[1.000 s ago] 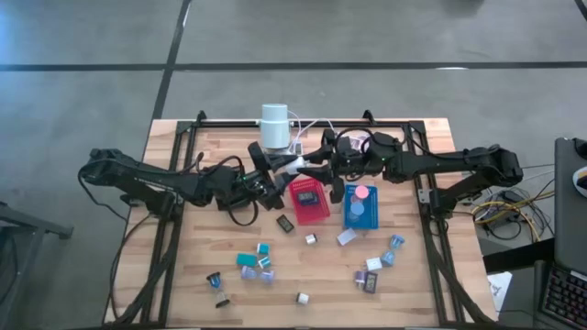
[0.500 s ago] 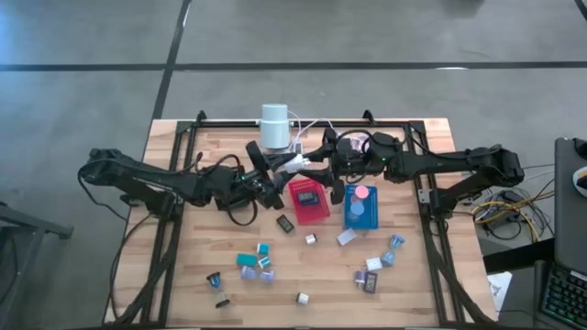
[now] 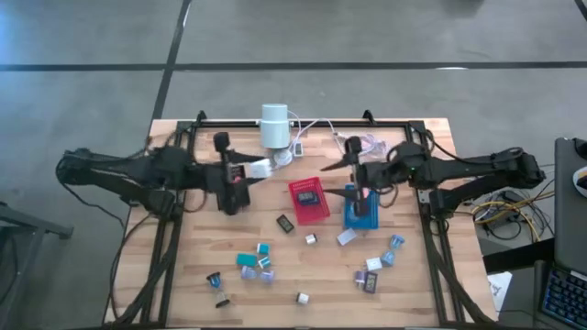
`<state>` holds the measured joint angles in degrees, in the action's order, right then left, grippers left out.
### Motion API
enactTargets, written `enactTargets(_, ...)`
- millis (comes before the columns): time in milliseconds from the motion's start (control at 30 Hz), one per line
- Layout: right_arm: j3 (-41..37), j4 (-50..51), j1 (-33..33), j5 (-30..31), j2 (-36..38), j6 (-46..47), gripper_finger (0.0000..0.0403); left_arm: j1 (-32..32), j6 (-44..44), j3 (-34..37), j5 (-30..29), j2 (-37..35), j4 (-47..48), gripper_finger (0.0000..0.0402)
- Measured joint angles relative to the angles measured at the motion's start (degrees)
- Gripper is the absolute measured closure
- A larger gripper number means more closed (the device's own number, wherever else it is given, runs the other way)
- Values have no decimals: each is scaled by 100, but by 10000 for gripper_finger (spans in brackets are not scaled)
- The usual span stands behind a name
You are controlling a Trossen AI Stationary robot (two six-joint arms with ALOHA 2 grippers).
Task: Pick & Place Office items
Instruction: Put the white charger adapter into the black bin
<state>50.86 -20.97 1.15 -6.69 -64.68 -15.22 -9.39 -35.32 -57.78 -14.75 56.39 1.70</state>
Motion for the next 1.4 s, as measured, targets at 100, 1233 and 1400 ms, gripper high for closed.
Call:
enactTargets(100, -347, 101, 52, 552, 417, -12, 199, 17, 771, 0, 115, -414, 697, 235)
enactTargets(1233, -4148, 98, 50, 931, 4137, 837, 394, 446, 2979, 4496, 301, -4850, 368, 235)
enactTargets(1400, -4226, 107, 49, 928, 4137, 914, 394, 446, 3255, 4946, 257, -4902, 156, 235)
